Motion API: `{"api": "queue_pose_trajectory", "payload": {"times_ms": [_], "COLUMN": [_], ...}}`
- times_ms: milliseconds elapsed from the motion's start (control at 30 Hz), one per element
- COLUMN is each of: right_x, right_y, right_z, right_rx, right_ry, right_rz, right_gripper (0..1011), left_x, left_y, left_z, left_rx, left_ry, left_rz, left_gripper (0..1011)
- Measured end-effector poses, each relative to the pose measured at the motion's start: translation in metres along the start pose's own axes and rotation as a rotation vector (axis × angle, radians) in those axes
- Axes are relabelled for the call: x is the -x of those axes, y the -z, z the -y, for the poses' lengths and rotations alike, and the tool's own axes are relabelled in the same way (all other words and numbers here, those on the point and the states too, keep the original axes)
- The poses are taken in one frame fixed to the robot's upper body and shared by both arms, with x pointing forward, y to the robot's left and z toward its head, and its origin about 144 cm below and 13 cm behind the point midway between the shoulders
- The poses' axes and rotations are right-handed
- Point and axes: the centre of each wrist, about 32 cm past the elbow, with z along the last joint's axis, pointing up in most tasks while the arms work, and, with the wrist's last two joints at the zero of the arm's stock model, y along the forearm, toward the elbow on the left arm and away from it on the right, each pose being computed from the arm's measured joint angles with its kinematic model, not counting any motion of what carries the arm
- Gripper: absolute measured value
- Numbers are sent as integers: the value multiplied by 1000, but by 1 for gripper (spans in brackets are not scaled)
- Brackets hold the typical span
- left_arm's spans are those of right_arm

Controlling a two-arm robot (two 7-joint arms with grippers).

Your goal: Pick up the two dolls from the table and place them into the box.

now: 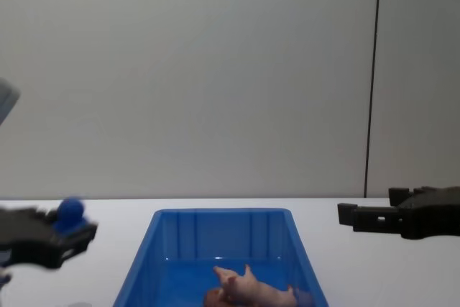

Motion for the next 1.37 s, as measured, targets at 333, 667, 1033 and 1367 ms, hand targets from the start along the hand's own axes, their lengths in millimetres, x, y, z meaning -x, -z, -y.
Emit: {"api": "queue_pose_trajectory", "payload": {"times_ms": [333, 667, 1033, 1367], "right_x": [0, 0, 0, 0], "right_y": [0, 0, 0, 0], "right_z": [0, 0, 0, 0], "right_rx": [0, 0, 0, 0], "right_ry": [0, 0, 0, 0], "right_rz": [0, 0, 0, 0], "right_gripper": [1001, 1001, 1001, 1001], "left_x": [9, 28, 40, 40], "left_y": [-29, -47, -57, -57], "left_z": [28, 57, 74, 70], "left_rx": [103, 186, 256, 311], "left_ry": [85, 197, 272, 277], "left_rz": [56, 80, 90, 94], "left_gripper": [387, 630, 944, 1001]}}
